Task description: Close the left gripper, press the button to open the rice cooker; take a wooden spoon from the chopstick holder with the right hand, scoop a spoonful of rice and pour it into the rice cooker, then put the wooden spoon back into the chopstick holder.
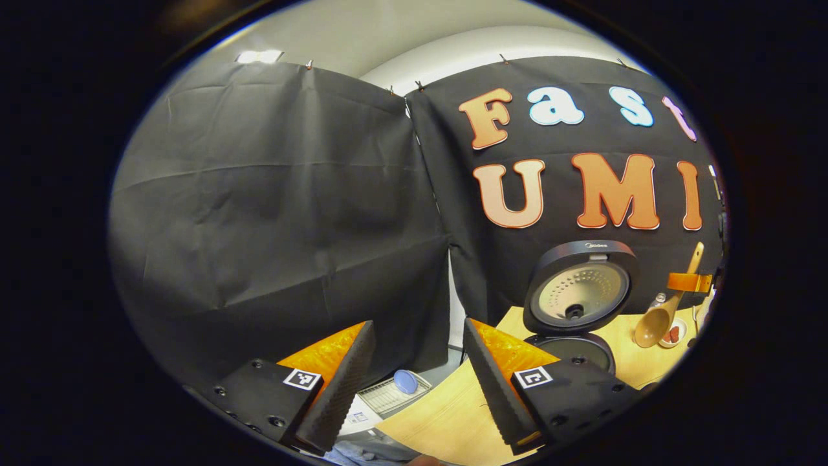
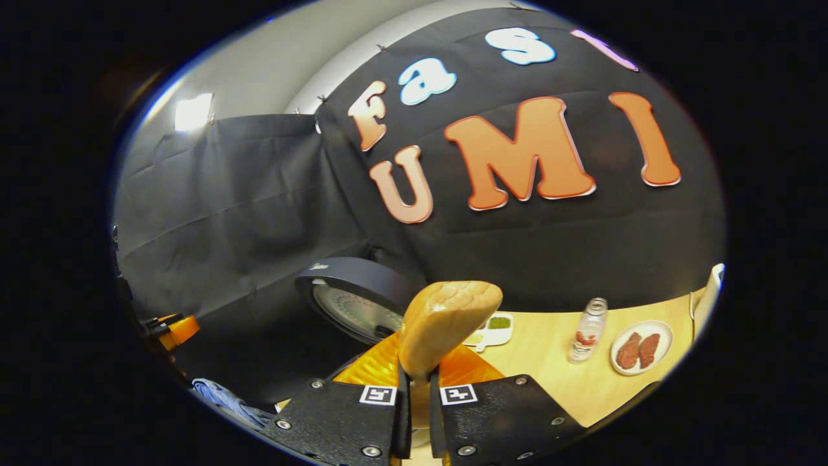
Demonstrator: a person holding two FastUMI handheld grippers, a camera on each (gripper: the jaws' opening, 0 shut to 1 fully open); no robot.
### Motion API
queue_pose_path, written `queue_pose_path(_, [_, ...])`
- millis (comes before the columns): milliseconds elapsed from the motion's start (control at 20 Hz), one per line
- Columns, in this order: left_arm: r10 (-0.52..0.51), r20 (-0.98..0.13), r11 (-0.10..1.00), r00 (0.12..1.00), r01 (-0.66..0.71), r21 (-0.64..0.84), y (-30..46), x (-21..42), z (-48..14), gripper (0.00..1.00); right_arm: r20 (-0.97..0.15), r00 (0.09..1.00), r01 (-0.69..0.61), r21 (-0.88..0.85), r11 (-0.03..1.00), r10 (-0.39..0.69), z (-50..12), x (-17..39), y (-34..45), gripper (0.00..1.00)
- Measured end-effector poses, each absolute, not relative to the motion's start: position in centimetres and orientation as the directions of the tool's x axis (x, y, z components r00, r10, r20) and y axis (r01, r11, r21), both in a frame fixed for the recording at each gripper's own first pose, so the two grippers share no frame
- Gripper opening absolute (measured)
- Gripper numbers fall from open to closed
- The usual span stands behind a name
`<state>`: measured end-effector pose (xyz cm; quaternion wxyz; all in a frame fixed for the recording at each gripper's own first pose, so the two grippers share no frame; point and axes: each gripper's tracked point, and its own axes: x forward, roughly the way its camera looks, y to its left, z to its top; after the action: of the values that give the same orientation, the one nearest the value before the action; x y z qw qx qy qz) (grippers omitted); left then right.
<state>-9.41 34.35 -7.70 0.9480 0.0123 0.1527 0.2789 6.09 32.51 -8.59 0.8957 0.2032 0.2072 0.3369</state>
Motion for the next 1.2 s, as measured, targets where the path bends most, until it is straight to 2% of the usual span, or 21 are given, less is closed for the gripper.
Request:
queue_pose_path(200, [0.504,-0.278,0.863,0.818,-0.492,0.117,32.5,-8.3,-7.6,0.93,-0.338,0.727,-0.397,0.504,0.767,0.598,-13.2,5.7,24.8,0.11])
queue_pose_path(250, [0.494,-0.28,0.869,0.823,-0.482,0.116,31.9,-7.9,-7.6,0.96,-0.36,0.738,-0.363,0.501,0.786,0.571,-14.2,5.6,22.8,0.11])
queue_pose_path(350, [0.47,-0.284,0.882,0.836,-0.458,0.112,30.5,-6.9,-7.6,0.89,-0.398,0.759,-0.291,0.501,0.815,0.516,-15.8,5.4,19.6,0.11])
queue_pose_path(400, [0.457,-0.284,0.889,0.843,-0.444,0.113,29.7,-6.3,-7.7,0.93,-0.417,0.767,-0.253,0.502,0.827,0.488,-16.6,5.2,17.9,0.11])
queue_pose_path(550, [0.431,-0.281,0.902,0.857,-0.412,0.126,27.7,-4.9,-7.9,0.93,-0.464,0.78,-0.159,0.503,0.849,0.421,-18.5,4.1,13.8,0.11])
queue_pose_path(600, [0.416,-0.282,0.909,0.864,-0.398,0.123,26.9,-4.4,-8.0,0.96,-0.473,0.787,-0.133,0.499,0.857,0.397,-18.9,3.9,12.5,0.11])
queue_pose_path(650, [0.402,-0.281,0.916,0.872,-0.383,0.121,26.1,-3.9,-8.0,0.93,-0.482,0.793,-0.107,0.491,0.865,0.372,-19.2,3.9,11.1,0.11])
queue_pose_path(700, [0.391,-0.278,0.92,0.877,-0.372,0.121,25.5,-3.5,-7.9,0.98,-0.492,0.8,-0.076,0.483,0.872,0.342,-19.7,3.7,9.4,0.11])
queue_pose_path(850, [0.365,-0.274,0.931,0.89,-0.347,0.113,23.9,-2.5,-7.6,0.98,-0.521,0.808,0.001,0.467,0.884,0.274,-21.0,3.3,5.7,0.11])
queue_pose_path(900, [0.358,-0.274,0.934,0.893,-0.34,0.11,23.5,-2.3,-7.6,0.94,-0.529,0.81,0.023,0.46,0.888,0.253,-21.4,3.2,4.8,0.11])
queue_pose_path(1050, [0.348,-0.267,0.938,0.899,-0.329,0.111,22.7,-2.0,-7.1,0.94,-0.55,0.808,0.054,0.424,0.904,0.21,-22.9,2.9,3.0,0.11])
queue_pose_path(1100, [0.347,-0.265,0.938,0.9,-0.33,0.108,22.6,-2.1,-7.0,0.89,-0.557,0.806,0.059,0.413,0.909,0.201,-23.6,2.6,2.5,0.11])
queue_pose_path(1200, [0.347,-0.271,0.938,0.898,-0.336,0.088,22.5,-2.3,-6.8,0.89,-0.58,0.79,0.074,0.412,0.908,0.199,-25.1,2.0,1.9,0.11])
